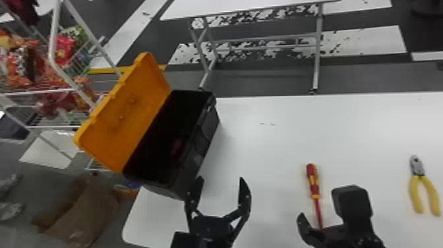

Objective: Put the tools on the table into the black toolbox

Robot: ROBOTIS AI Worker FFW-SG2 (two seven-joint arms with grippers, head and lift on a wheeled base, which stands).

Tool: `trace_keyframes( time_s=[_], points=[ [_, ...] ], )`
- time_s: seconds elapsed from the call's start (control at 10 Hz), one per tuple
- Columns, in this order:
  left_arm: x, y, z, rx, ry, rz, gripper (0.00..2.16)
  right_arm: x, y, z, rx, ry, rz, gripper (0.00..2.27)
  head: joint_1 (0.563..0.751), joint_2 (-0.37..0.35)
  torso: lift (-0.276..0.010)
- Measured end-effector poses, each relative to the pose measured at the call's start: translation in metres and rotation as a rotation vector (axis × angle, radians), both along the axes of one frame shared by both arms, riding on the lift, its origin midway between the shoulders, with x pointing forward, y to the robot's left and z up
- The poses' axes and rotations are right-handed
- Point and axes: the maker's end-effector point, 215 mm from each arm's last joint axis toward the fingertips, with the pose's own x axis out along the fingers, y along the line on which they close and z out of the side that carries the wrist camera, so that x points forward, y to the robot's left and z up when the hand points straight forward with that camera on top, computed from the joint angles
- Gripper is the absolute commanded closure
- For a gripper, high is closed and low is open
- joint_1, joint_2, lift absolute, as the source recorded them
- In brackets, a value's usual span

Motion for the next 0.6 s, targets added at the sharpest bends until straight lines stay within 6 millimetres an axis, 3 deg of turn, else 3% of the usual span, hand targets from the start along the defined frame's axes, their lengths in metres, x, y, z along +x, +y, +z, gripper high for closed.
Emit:
trace_keyframes(
  time_s=[0.4, 0.6],
  points=[
    [0.001, 0.000, 0.000, 0.005, -0.001, -0.005, 0.08, -0.003, 0.002, -0.012, 0.005, 0.026, 0.005, 0.41, 0.695, 0.350, -0.075],
    [0.001, 0.000, 0.000, 0.004, 0.000, -0.006, 0.08, -0.003, -0.002, -0.016, 0.009, 0.036, 0.002, 0.88, 0.695, 0.350, -0.075]
  ],
)
